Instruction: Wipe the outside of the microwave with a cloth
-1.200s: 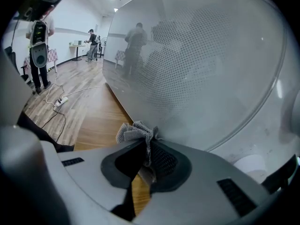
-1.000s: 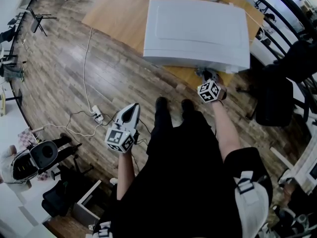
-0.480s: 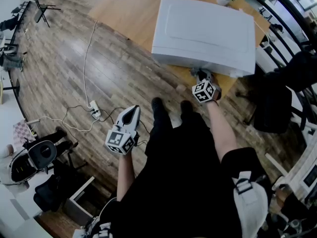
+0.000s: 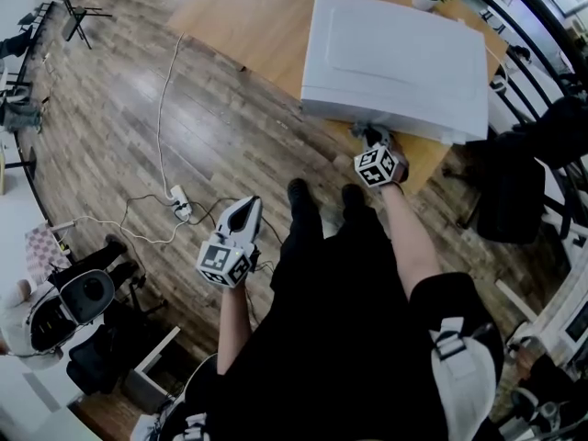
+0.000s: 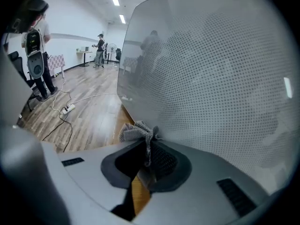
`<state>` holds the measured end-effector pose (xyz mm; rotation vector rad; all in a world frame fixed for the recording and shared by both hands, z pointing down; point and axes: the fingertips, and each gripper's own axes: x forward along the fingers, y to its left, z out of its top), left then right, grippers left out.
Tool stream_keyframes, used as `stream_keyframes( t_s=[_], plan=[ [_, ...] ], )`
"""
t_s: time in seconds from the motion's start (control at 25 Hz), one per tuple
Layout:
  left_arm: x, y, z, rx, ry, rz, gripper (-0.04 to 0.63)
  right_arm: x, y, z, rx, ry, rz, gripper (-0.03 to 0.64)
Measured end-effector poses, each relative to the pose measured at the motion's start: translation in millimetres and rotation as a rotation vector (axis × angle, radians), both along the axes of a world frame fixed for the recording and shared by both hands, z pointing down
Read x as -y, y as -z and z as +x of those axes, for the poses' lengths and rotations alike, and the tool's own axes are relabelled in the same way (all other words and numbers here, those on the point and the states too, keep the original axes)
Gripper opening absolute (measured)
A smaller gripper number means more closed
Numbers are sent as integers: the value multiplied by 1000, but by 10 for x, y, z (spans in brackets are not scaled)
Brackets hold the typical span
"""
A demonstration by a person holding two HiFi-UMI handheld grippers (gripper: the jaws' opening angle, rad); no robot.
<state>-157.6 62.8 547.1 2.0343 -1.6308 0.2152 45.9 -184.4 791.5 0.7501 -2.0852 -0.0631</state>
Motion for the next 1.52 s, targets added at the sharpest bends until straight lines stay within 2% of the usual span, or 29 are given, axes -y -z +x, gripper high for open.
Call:
stream_keyframes(
  t_s=[1.0, 1.24, 1.52],
  plan=[
    [-456, -38, -1028, 4, 55, -19, 3, -226, -84, -1269, 30, 27, -15, 34],
    [-468, -84, -1223, 4, 44, -15, 3, -271, -111, -1493, 32, 30, -16, 34],
    [-358, -103, -1468, 0, -7, 5, 3, -310, -84, -1637, 46, -14, -13, 34]
  ],
)
